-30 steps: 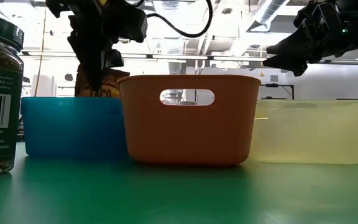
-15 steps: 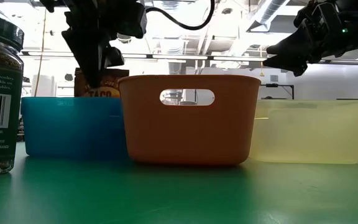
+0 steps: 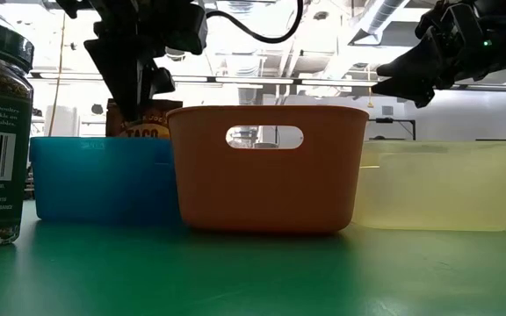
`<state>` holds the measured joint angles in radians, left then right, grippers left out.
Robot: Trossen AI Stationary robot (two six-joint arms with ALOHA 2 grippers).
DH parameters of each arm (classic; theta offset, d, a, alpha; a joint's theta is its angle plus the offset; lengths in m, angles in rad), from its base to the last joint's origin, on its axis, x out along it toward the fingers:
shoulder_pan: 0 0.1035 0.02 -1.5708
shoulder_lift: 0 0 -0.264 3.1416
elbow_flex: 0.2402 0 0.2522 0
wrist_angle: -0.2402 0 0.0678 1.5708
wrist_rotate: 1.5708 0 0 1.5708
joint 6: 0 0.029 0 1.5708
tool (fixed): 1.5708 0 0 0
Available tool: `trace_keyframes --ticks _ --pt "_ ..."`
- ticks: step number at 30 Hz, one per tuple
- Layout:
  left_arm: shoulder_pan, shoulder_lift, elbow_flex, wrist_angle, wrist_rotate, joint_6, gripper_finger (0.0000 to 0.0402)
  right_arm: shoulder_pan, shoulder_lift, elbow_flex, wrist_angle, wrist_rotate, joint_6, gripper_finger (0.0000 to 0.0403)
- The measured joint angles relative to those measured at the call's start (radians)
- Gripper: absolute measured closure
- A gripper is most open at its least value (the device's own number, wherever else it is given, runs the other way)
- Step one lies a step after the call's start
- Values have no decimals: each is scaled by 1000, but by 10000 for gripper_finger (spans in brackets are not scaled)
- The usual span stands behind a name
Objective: Sort spices by type
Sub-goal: Put the bottom orange seasoning pack into the blue bin, then put the orange seasoning pack into the blue bin
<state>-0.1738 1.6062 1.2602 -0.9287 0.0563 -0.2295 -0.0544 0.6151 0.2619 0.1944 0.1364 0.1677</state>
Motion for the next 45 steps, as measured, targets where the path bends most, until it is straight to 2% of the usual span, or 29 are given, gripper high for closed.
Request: trace_keyframes --ticks 14,29,34,39,45 --pt "0 0 83 -54 -13 8 291 0 0 0 0 0 0 143" --pt "0 0 167 -130 -92 46 291 0 0 0 0 0 -1 143" --pt "5 0 231 -226 -224 78 291 0 0 0 0 0 -4 143" --pt "61 -1 273 -251 -241 116 291 0 0 0 0 0 -4 143" --pt "182 -1 272 -254 -240 212 292 0 0 0 0 0 -3 143"
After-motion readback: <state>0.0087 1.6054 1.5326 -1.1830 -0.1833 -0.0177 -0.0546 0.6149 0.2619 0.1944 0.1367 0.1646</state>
